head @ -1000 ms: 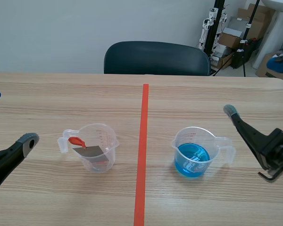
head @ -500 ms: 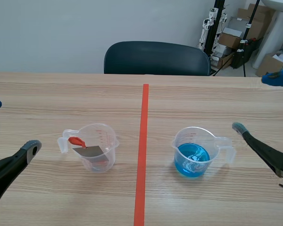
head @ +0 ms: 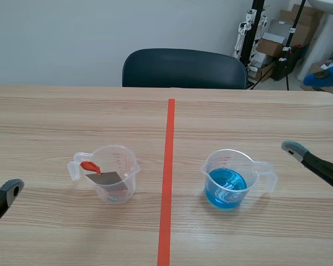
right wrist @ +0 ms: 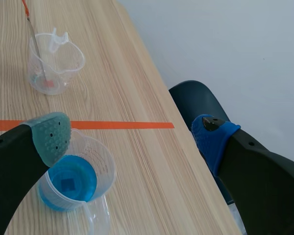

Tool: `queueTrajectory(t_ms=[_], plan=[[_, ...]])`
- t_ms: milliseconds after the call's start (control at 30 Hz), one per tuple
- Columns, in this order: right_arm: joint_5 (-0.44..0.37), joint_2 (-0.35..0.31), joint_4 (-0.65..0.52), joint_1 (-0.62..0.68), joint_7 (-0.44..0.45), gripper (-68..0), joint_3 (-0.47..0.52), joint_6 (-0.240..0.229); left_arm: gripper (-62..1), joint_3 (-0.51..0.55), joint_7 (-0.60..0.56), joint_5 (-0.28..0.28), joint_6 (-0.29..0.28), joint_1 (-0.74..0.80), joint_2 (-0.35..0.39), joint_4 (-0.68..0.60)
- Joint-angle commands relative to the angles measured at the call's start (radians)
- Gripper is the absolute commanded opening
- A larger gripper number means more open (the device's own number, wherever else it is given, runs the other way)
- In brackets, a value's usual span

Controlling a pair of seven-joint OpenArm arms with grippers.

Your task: Do the redox reaction experiment. lift the metal plate out of the left beaker

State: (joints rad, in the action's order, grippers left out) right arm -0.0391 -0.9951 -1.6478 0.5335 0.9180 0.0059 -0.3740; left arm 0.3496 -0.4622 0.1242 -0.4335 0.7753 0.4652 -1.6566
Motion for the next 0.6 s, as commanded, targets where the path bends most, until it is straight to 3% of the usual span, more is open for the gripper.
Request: queueTrajectory(t_ms=[0,267,567], plan=[[0.009,-0.013,0.010,-0.029,0.037,-15.9,-0.001,-0.003,1.4,0.017,-0.044,0.010,0.004,0.026,-0.008,0.024],[0.135,-0.013,0.104,-0.103,0.182,-15.9,-0.047,-0.016,1.4,0.041,-0.294,0.006,0.001,0.100,-0.016,0.228],[0.239,-0.013,0.222,-0.258,0.269,-15.9,-0.202,-0.016,1.4,0.043,-0.660,-0.120,-0.007,0.155,-0.125,0.431]])
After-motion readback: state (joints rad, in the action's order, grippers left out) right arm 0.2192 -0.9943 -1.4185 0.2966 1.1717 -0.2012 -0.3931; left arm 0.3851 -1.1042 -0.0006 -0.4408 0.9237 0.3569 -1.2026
